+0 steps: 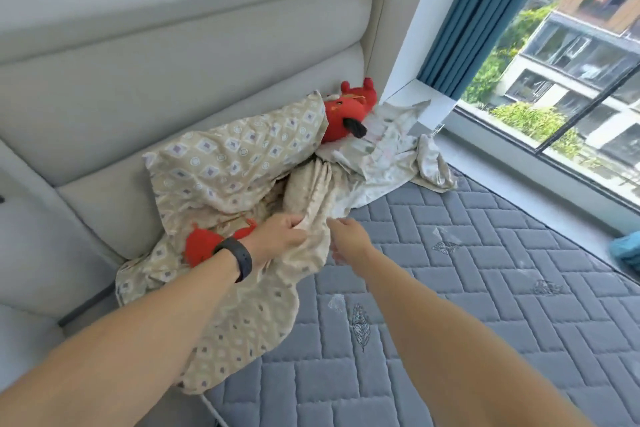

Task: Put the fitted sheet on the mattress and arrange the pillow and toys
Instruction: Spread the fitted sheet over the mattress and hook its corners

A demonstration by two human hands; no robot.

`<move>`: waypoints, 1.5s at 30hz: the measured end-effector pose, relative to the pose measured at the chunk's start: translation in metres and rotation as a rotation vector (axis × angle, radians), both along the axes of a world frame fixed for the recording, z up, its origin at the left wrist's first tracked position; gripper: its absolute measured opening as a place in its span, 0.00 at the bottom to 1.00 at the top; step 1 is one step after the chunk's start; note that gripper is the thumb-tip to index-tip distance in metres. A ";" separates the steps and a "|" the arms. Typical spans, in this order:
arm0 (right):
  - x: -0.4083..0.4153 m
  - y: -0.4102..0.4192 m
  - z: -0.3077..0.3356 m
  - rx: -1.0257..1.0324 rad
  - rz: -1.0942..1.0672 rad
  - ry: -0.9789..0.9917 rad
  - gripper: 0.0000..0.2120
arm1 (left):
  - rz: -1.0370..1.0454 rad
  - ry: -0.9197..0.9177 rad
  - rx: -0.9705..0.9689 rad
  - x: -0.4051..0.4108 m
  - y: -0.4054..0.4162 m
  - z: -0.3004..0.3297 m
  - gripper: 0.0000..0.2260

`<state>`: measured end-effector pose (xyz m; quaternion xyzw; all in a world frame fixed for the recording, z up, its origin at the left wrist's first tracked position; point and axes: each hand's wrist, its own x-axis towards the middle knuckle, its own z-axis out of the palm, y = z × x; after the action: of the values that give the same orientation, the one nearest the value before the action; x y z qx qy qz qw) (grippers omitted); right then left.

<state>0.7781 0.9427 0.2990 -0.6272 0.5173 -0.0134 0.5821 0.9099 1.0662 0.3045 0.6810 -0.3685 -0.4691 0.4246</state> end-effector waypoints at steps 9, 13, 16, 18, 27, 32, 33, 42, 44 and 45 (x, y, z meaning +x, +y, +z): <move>-0.080 0.035 -0.010 0.559 -0.193 -0.169 0.15 | -0.088 0.054 0.014 -0.123 0.064 0.028 0.11; -0.091 0.039 -0.013 0.480 -0.306 -0.194 0.19 | -0.199 0.102 0.075 -0.148 0.079 0.040 0.14; -0.103 0.028 0.011 0.156 -0.269 -0.118 0.13 | -0.119 -0.056 0.112 -0.134 0.075 0.050 0.17; -0.103 0.017 0.034 -0.103 -0.175 -0.081 0.13 | 0.083 -0.248 0.116 -0.114 0.068 0.046 0.18; -0.095 0.051 0.106 -0.442 0.033 -0.390 0.22 | 0.206 -0.067 -0.203 -0.108 -0.012 0.061 0.09; -0.121 0.034 0.089 -0.386 -0.050 -0.367 0.23 | 0.137 0.450 -0.080 -0.135 -0.033 0.064 0.09; -0.126 0.031 0.087 -0.364 -0.056 -0.372 0.22 | 0.151 0.474 -0.079 -0.139 -0.034 0.060 0.10; -0.145 0.040 0.073 -0.222 0.349 -0.157 0.23 | 0.212 0.251 0.171 -0.125 -0.059 0.037 0.11; -0.157 0.039 0.072 -0.192 0.372 -0.127 0.23 | 0.138 0.073 0.163 -0.131 -0.055 0.037 0.05; -0.164 0.036 0.072 -0.173 0.341 -0.136 0.24 | 0.089 0.071 0.144 -0.135 -0.051 0.038 0.06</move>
<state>0.6143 0.9789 0.3712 -0.7509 0.3600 -0.0013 0.5536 0.7745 1.0156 0.3427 0.7085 -0.2880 -0.4988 0.4077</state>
